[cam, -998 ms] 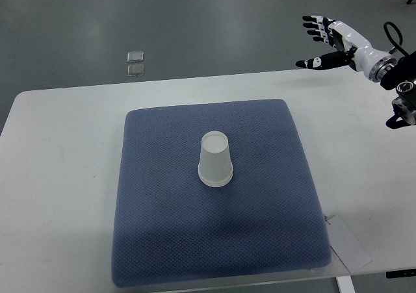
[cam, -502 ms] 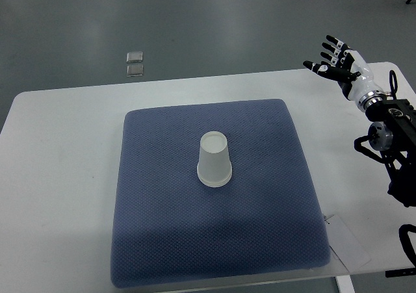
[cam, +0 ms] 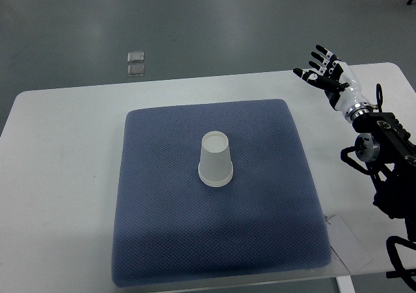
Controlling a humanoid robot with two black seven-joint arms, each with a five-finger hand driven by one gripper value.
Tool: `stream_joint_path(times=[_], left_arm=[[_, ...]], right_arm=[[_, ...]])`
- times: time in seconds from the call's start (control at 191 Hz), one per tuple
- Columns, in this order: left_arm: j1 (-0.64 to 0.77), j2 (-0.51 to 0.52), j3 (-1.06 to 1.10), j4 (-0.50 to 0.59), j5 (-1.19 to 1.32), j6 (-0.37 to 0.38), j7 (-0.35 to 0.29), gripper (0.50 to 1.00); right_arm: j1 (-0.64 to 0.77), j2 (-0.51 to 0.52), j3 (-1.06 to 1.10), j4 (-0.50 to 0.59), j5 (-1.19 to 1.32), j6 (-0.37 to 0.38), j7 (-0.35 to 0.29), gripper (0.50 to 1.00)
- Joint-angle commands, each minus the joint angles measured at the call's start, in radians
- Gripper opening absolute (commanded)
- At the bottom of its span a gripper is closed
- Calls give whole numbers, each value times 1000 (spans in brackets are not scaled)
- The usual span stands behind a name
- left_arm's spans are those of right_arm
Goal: Stack paper cups
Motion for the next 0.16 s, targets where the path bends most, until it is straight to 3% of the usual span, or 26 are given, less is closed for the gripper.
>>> stream_joint_path(times=[0.0, 0.157], left_arm=[[0, 0, 0, 0, 0, 0, 0, 1000], [0, 0, 0, 0, 0, 0, 0, 1000]], right_arm=[[-6, 9, 0, 2, 0, 0, 1, 917], [-23, 24, -2, 2, 0, 0, 2, 917]])
